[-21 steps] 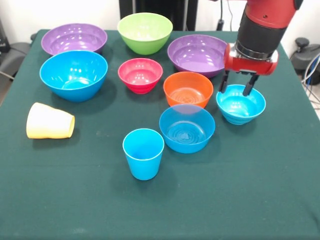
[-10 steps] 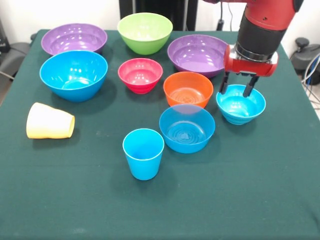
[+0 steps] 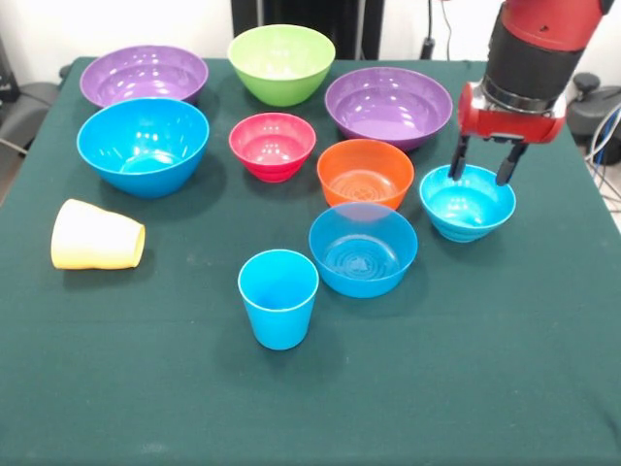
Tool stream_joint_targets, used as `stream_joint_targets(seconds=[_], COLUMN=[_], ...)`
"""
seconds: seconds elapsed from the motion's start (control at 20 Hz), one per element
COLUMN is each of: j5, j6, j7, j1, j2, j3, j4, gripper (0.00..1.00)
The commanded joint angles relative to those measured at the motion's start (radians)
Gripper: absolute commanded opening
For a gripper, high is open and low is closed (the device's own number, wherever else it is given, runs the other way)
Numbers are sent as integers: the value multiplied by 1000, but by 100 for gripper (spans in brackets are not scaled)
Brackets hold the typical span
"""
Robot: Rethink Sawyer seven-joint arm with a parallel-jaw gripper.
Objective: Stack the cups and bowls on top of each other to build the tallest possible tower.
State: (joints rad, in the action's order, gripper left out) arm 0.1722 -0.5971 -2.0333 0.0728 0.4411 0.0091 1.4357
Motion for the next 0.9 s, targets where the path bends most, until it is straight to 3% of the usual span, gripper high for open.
stream_joint_targets(seconds=[0.05,0.45,0.9], j5=[-37,-52,-56], j6=[-140,-193,-75], j7=[-72,-87,-142], j1=[17,40,66], j2=[35,43,-111], j3=[57,43,31], j4=[35,9,-98], gripper=[100,100,100])
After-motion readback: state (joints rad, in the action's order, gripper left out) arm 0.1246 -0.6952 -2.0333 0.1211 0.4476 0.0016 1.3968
